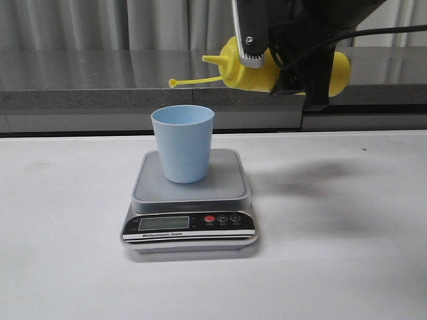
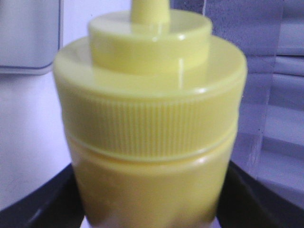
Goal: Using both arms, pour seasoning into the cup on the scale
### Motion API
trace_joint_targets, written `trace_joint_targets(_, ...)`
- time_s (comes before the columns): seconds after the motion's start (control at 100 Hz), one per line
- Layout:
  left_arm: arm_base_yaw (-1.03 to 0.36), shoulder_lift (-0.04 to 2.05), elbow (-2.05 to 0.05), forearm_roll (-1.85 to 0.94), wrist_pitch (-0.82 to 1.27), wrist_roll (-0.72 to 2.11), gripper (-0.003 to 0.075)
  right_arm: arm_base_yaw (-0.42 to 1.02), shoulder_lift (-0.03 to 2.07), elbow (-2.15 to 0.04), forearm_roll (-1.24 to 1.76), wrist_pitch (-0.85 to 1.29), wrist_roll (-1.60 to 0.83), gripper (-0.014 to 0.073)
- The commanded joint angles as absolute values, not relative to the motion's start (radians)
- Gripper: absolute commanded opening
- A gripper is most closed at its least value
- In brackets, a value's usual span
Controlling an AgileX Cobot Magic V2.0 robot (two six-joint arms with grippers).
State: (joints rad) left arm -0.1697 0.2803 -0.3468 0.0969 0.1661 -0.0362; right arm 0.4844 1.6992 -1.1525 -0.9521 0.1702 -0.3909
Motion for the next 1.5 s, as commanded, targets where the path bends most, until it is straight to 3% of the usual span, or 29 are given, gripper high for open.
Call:
trace_joint_targets(0.0, -0.167, 0.286, -0.372, 0.098, 0.084, -0.042, -0.0018, 0.491, 1.675, -1.206, -0.998, 0.185, -0.394, 0.018)
trace_joint_targets(0.5, -0.167, 0.286, -0.372, 0.098, 0.084, -0.042, -0.0018, 0.553, 1.726, -1.241, -1.232, 0.288, -0.394, 0.018)
trace_joint_targets(1.03, -0.167, 0.286, -0.372, 0.098, 0.084, -0.042, -0.0018, 0.553, 1.726, -1.241, -1.24, 0.292, -0.352, 0.018)
trace_joint_targets(1.49, -0.167, 0.286, -0.372, 0.098, 0.084, -0.042, -0.0018, 0.549, 1.726, -1.241, -1.24, 0.308, 0.35, 0.018)
